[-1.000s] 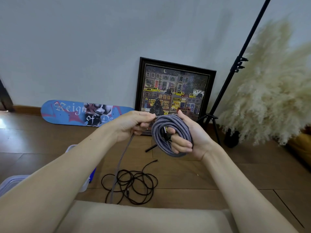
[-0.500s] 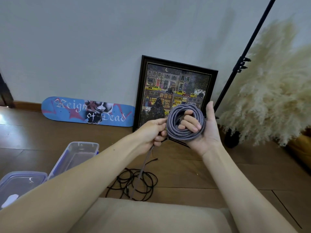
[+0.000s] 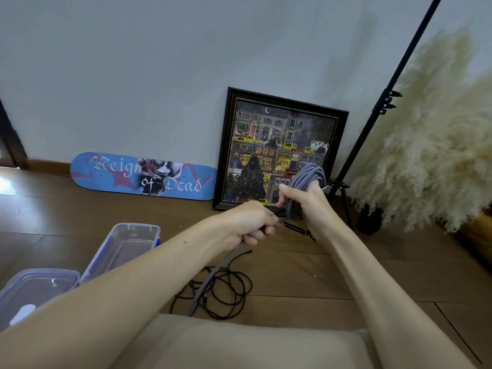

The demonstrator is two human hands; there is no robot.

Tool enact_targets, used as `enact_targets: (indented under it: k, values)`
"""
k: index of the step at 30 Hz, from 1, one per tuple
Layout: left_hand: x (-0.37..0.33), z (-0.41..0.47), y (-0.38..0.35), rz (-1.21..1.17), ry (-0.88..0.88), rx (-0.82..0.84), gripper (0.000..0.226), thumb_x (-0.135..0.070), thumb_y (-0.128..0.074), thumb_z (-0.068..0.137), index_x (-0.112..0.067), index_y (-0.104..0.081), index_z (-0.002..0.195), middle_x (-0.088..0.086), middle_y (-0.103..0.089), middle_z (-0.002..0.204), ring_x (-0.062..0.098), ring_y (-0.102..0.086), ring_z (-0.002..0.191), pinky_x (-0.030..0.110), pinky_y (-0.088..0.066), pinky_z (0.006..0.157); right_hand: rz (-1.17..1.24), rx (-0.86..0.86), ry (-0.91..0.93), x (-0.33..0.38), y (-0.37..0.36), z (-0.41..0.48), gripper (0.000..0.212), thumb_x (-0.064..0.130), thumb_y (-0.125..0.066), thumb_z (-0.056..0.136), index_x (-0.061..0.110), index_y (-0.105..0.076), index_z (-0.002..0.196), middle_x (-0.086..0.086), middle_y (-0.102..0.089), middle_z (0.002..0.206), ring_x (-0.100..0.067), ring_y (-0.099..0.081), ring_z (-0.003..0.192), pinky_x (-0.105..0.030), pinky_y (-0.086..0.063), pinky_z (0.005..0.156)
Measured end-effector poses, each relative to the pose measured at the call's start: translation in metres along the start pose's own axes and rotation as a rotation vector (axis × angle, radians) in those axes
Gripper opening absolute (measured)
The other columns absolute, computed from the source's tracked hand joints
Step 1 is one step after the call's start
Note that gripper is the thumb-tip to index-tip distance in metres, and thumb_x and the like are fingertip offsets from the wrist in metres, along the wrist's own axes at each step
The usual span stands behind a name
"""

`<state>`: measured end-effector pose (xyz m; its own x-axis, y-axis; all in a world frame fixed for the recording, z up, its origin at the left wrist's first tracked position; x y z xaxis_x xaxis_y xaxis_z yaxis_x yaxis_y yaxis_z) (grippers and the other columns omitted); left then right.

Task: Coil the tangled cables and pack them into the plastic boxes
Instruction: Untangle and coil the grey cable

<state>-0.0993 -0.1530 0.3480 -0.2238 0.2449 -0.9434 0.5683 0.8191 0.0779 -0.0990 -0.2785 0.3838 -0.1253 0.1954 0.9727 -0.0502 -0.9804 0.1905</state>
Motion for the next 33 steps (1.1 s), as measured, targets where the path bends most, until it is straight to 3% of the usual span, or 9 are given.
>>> enact_targets:
  k: [6,10,12,13,15,18,23,28,33]
  values:
    - [-0.006,-0.006,0.004,0.154,-0.002,-0.024,0.024,-0.019,-0.045,0.099,-0.003,-0.062,0.099,-0.008,-0.04,0.045,0.002,-0.021,0.033,0.015,-0.015,0.034,-0.237,0.086,-0.122,-0.012,-0.008,0.005,0.081,0.021,-0.059,0.095,-0.005,0.001,0.144,0.0,-0.048,0.08,-0.008,-0.05,0.063,-0.013,-0.044,0.046]
    - [-0.012,-0.012,0.011,0.331,-0.033,-0.04,0.028,-0.024,-0.053,0.095,-0.003,-0.07,0.095,-0.008,-0.039,0.042,0.006,-0.023,0.034,0.018,-0.017,0.036,-0.385,0.162,-0.182,-0.026,-0.013,0.007,0.094,0.052,-0.048,0.094,0.0,0.008,0.149,-0.006,-0.063,0.092,-0.012,-0.06,0.079,-0.026,-0.048,0.076]
    - [-0.017,-0.016,0.017,0.413,-0.096,-0.02,0.024,-0.026,-0.06,0.092,-0.008,-0.073,0.084,-0.008,-0.039,0.041,0.008,-0.026,0.036,0.02,-0.018,0.039,-0.364,0.236,-0.26,-0.03,-0.015,0.005,0.1,0.075,-0.031,0.082,0.009,-0.006,0.153,-0.013,-0.063,0.116,-0.018,-0.062,0.103,-0.03,-0.047,0.096]
    - [-0.02,-0.018,0.019,0.447,-0.136,-0.002,0.023,-0.026,-0.062,0.09,-0.01,-0.074,0.078,-0.008,-0.039,0.041,0.01,-0.026,0.037,0.022,-0.019,0.041,-0.339,0.299,-0.299,-0.031,-0.016,0.001,0.099,0.079,-0.021,0.079,0.008,-0.031,0.146,-0.016,-0.061,0.118,-0.019,-0.061,0.105,-0.026,-0.049,0.095]
    - [-0.025,-0.021,0.023,0.513,-0.207,0.028,0.023,-0.024,-0.066,0.087,-0.012,-0.072,0.069,-0.009,-0.041,0.04,0.009,-0.03,0.039,0.019,-0.023,0.042,-0.292,0.436,-0.305,-0.027,-0.025,-0.007,0.102,0.075,-0.004,0.08,-0.007,-0.06,0.104,-0.021,-0.059,0.083,-0.024,-0.061,0.07,-0.024,-0.054,0.065]
    - [-0.028,-0.023,0.026,0.553,-0.27,0.032,0.021,-0.019,-0.071,0.083,-0.007,-0.068,0.066,-0.014,-0.042,0.039,0.001,-0.038,0.039,0.009,-0.029,0.044,-0.219,0.578,-0.254,-0.025,-0.036,-0.013,0.102,0.072,0.006,0.081,-0.009,-0.055,0.093,-0.016,-0.048,0.055,-0.023,-0.047,0.043,-0.031,-0.043,0.05]
    - [-0.034,-0.023,0.033,0.529,-0.372,-0.006,0.021,-0.021,-0.076,0.078,-0.005,-0.066,0.067,-0.016,-0.051,0.043,-0.003,-0.043,0.043,0.006,-0.03,0.047,-0.127,0.675,-0.283,-0.024,-0.039,-0.016,0.091,0.077,0.007,0.077,0.013,-0.059,0.077,-0.014,-0.047,0.048,-0.023,-0.045,0.039,-0.034,-0.036,0.052]
    - [-0.037,-0.026,0.026,0.534,-0.473,-0.048,0.026,-0.024,-0.077,0.077,-0.003,-0.066,0.066,0.008,-0.064,0.058,0.003,-0.05,0.047,0.009,-0.034,0.049,-0.134,0.692,-0.329,-0.025,-0.037,-0.017,0.101,0.079,0.015,0.075,0.002,-0.05,0.082,-0.014,-0.048,0.046,-0.024,-0.046,0.039,-0.032,-0.038,0.05]
    - [-0.04,-0.026,0.029,0.515,-0.473,-0.074,0.029,-0.026,-0.078,0.075,0.0,-0.066,0.068,0.004,-0.06,0.056,0.007,-0.05,0.049,0.014,-0.037,0.05,-0.081,0.74,-0.34,-0.021,-0.043,-0.021,0.109,0.079,0.015,0.075,-0.006,-0.053,0.088,-0.012,-0.043,0.039,-0.022,-0.038,0.033,-0.028,-0.036,0.042]
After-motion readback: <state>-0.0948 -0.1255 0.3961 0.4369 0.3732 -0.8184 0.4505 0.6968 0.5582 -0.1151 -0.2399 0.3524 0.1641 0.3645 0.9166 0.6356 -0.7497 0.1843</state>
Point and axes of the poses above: each hand's wrist, its own z-axis towards the middle knuckle, its own y-axis out of the back of the hand, x = y × z, the point moved 4 cm from there along z, towards the middle knuckle
